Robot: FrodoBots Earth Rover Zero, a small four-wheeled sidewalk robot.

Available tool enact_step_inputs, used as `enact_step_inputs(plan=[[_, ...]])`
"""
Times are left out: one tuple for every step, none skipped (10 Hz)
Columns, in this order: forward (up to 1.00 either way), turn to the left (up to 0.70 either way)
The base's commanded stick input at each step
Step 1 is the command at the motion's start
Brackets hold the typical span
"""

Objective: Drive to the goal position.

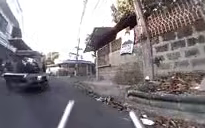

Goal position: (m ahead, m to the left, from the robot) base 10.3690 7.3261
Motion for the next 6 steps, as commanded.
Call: enact_step_inputs(plan=[[1.0,0.34],[1.0,0.15],[1.0,0.0],[1.0,0.0],[1.0,0.0],[1.0,0.0]])
